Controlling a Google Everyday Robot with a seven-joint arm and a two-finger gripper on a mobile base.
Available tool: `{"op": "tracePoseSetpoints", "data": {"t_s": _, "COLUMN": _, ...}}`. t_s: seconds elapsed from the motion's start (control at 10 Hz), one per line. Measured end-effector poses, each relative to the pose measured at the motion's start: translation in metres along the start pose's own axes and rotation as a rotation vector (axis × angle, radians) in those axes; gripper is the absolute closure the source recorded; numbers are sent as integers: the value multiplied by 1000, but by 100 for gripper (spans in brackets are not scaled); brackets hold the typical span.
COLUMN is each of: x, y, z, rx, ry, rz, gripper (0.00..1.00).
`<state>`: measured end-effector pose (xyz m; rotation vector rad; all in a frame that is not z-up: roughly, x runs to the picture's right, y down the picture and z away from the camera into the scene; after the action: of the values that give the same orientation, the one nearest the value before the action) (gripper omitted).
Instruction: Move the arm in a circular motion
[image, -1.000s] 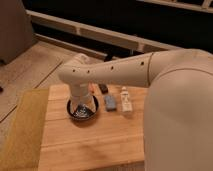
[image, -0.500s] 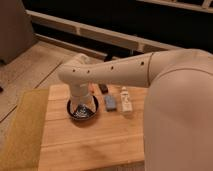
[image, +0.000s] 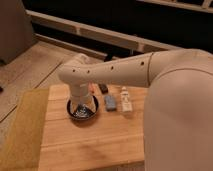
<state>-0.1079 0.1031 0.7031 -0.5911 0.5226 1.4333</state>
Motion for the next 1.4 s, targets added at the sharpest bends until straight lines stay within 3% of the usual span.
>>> {"op": "tracePoseSetpoints", "data": {"t_s": 0.1, "x": -2, "y": 0, "z": -1, "rx": 2, "ry": -2, "rz": 0, "gripper": 35}}
{"op": "tracePoseSetpoints", "data": {"t_s": 0.3, "x": -30, "y": -27, "z": -7, "rx": 56, "ry": -36, "rz": 13, "gripper": 35}}
{"op": "tracePoseSetpoints", "data": {"t_s": 0.6, "x": -87, "y": -82, "z": -28, "rx": 125, "ry": -100, "rz": 63, "gripper": 35}}
{"op": "tracePoseSetpoints", "data": {"t_s": 0.9, "x": -127, "y": -124, "z": -42, "rx": 127, "ry": -169, "rz": 81, "gripper": 35}}
{"op": "tracePoseSetpoints", "data": {"t_s": 1.2, "x": -156, "y": -144, "z": -41, "rx": 92, "ry": -219, "rz": 9, "gripper": 35}}
{"op": "tracePoseSetpoints", "data": {"t_s": 1.4, "x": -171, "y": -145, "z": -42, "rx": 90, "ry": -229, "rz": -46, "gripper": 35}}
